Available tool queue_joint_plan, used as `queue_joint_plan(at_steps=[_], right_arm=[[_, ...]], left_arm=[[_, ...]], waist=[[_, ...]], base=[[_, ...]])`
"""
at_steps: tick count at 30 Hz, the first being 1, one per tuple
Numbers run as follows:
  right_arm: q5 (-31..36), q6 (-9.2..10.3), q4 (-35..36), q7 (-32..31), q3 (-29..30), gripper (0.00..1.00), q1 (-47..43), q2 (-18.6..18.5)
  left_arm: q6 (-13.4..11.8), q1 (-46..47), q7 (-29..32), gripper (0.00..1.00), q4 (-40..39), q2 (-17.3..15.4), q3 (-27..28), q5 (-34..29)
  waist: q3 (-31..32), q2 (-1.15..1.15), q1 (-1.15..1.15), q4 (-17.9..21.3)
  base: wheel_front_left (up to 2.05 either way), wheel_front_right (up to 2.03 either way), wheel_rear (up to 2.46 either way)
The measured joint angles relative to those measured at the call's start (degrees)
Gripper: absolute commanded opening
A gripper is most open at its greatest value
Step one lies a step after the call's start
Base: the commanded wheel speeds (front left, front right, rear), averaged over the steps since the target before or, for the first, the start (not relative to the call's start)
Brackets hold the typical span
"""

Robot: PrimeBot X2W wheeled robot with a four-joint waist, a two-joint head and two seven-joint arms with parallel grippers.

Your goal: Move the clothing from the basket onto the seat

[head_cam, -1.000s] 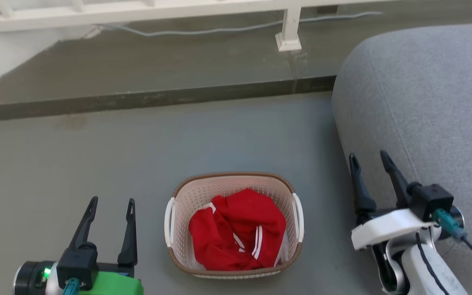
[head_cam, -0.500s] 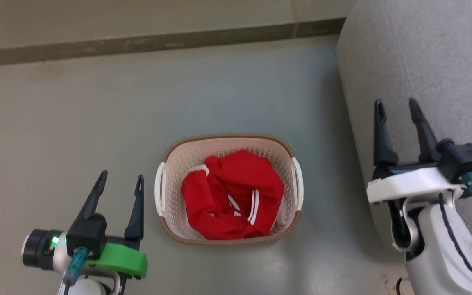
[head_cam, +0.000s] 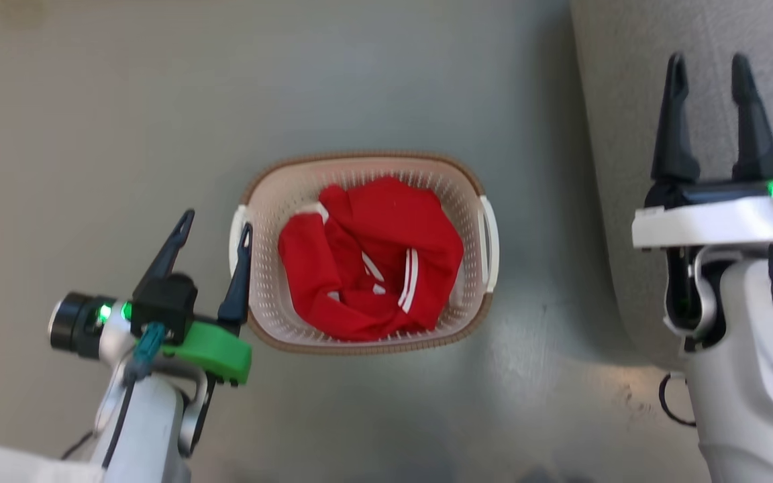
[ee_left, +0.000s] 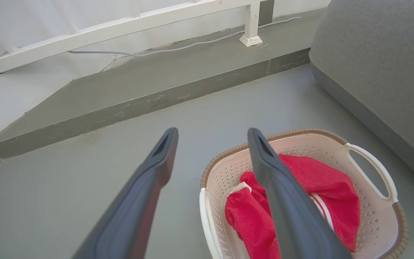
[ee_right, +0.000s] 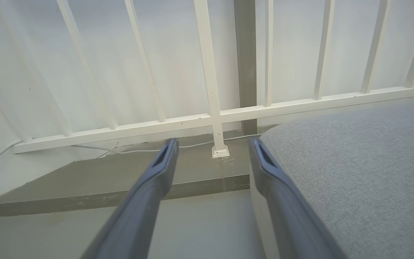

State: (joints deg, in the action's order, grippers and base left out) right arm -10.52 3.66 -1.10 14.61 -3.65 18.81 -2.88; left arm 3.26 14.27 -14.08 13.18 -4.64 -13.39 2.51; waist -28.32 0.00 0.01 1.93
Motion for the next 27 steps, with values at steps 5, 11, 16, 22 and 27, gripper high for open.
queue_joint_plan(at_steps=[5,11,16,22,27], right_arm=[[0.0,-0.01,0.82,0.0,0.29,1.0,3.28,0.0],[0.0,-0.04,2.18,0.0,0.42,1.0,7.69,-0.11],[0.0,-0.05,3.3,0.01,0.73,1.0,10.75,-0.32],[0.0,-0.1,3.83,0.07,1.27,1.0,13.92,-0.35],[0.0,-0.12,3.82,0.07,1.26,1.0,15.48,-0.36]], left_arm=[[0.81,4.16,0.85,1.0,3.21,0.19,-1.78,-0.8],[1.82,8.86,1.75,1.0,6.68,0.35,-4.09,-1.9],[2.37,12.49,2.53,1.0,9.1,0.38,-6.06,-4.02],[2.72,16.55,2.67,1.0,12.62,0.38,-7.77,-4.87],[3.23,18.2,2.68,1.0,16.24,0.42,-9.91,-6.41]], waist=[[-4.08,0.0,0.0,0.46],[-9.0,0.0,0.0,1.17],[-13.08,0.0,0.0,1.75],[-17.88,0.0,0.01,2.35],[-21.06,0.0,0.01,2.85]], base=[[0.0,0.0,0.0],[0.0,0.0,0.0],[0.0,0.0,0.0],[0.0,0.0,0.0],[0.0,0.0,0.0]])
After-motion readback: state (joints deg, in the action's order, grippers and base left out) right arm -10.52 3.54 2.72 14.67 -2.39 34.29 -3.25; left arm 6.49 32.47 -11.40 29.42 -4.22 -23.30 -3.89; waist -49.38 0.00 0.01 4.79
